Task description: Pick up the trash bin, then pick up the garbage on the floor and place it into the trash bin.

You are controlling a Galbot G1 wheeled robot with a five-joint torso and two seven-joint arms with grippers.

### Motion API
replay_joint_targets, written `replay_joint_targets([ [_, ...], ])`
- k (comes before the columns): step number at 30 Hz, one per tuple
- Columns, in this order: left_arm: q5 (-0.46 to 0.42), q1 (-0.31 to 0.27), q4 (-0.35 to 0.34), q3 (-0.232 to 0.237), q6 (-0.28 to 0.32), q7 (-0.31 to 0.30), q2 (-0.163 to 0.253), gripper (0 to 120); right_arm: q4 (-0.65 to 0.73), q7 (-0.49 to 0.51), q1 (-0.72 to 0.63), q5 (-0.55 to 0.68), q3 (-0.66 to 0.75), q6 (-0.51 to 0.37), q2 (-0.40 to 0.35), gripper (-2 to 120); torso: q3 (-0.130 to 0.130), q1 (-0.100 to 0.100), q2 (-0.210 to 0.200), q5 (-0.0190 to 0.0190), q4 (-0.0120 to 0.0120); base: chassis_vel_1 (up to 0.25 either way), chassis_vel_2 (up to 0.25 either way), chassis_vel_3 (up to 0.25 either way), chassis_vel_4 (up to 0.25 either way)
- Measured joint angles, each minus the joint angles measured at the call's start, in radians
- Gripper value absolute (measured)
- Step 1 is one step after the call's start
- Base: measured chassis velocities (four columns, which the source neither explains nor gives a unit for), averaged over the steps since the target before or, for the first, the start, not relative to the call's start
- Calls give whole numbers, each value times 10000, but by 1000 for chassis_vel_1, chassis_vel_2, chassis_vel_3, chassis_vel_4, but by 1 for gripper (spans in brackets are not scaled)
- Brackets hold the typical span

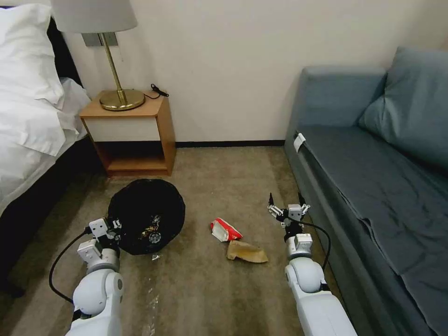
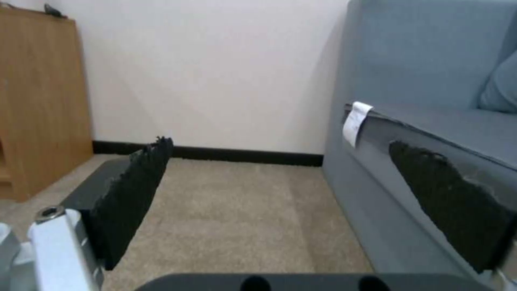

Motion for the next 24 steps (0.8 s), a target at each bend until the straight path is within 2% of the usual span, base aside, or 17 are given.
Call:
replay_joint_targets([
  [9,24,4,68,-32,-31,-2,-7,4,-402,-243,274,-174,-455,734,-279,100,0,0,0,0,0,-36,32,33,-40],
  [14,28,-5,11,-31,-31,-9,-5,4,-694,-604,666,-1033,-1228,1003,-871,100,0,0,0,0,0,0,0,0,0],
  [16,-23,13,-22,25,19,-77,-18,4,-997,-1405,1117,-1490,-1931,1059,-1380,100,0,0,0,1,1,0,0,0,0],
  [17,-23,13,-22,25,19,-77,-18,4,-997,-1405,1117,-1490,-1931,1059,-1380,100,0,0,0,1,1,0,0,0,0],
  [20,-11,53,-25,67,63,-114,-76,4,-1339,-3394,1675,-1516,-2568,824,-1984,100,-1,0,0,2,0,0,0,0,0],
  [21,-11,53,-25,67,63,-114,-76,4,-1339,-3394,1675,-1516,-2568,824,-1984,100,-1,0,0,2,0,0,0,0,0],
  [23,35,58,-53,92,89,-124,-101,4,-1574,-4644,2011,-1474,-2906,571,-2356,100,0,0,0,0,1,0,0,0,0],
  [24,35,58,-53,92,89,-124,-101,4,-1574,-4644,2011,-1474,-2906,571,-2356,100,0,0,0,0,1,0,0,0,0],
])
